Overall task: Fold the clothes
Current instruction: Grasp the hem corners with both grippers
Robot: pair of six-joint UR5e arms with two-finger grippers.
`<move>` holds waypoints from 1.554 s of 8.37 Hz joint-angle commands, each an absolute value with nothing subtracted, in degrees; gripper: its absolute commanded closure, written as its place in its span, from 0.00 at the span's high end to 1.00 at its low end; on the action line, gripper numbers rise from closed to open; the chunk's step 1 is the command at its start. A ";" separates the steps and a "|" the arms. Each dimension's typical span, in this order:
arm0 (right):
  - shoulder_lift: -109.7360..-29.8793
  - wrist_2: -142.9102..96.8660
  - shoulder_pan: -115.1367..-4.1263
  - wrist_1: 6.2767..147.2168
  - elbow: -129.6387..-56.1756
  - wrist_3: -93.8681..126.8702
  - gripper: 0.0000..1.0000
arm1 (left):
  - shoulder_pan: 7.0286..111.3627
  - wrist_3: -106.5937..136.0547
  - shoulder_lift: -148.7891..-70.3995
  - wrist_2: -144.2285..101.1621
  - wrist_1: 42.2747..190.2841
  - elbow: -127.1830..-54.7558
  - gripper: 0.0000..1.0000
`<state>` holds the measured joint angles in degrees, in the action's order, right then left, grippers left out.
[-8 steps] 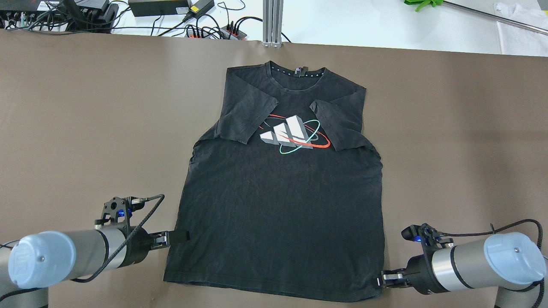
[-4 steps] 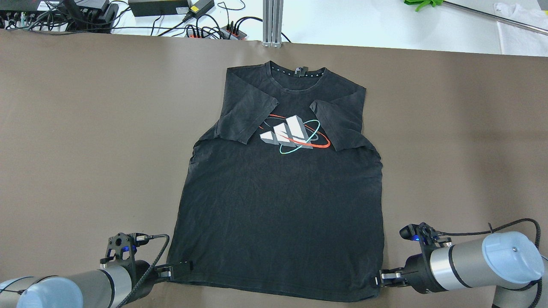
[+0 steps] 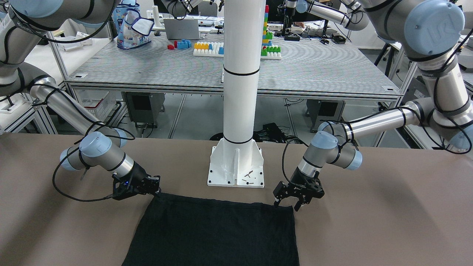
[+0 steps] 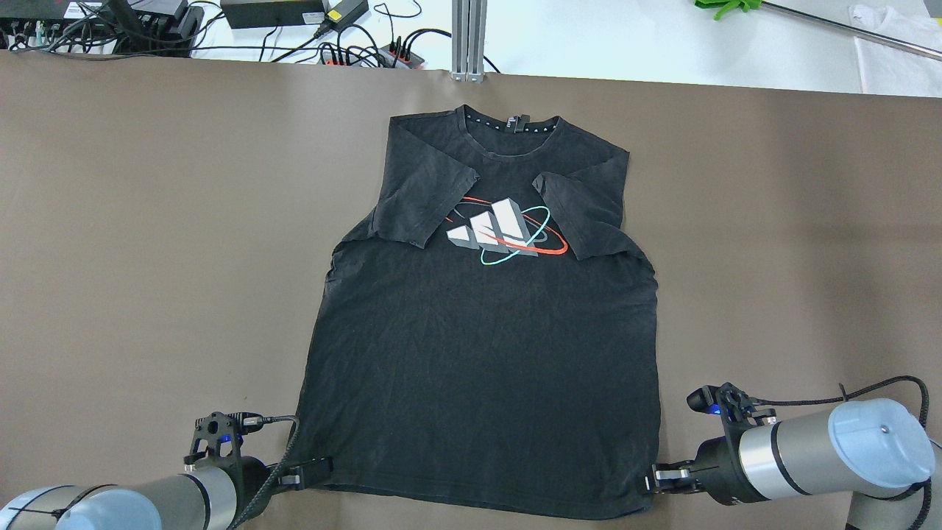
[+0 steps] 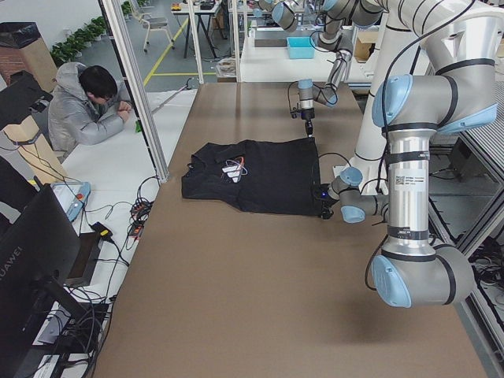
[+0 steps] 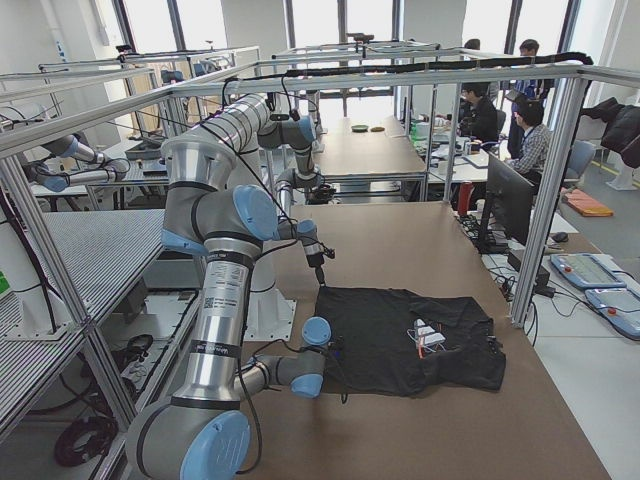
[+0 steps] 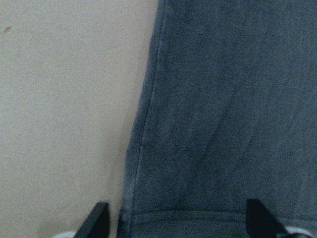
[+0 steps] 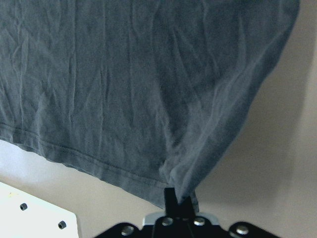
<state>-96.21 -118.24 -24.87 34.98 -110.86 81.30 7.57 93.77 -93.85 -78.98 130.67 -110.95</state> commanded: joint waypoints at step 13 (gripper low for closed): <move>-97.46 -142.23 -40.22 34.98 -122.31 81.74 0.00 | 16.76 92.81 -91.07 -99.53 130.60 -130.05 0.00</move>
<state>-96.56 -130.36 -33.61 35.02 -117.42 81.47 12.16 92.81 -92.78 -91.17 130.44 -125.12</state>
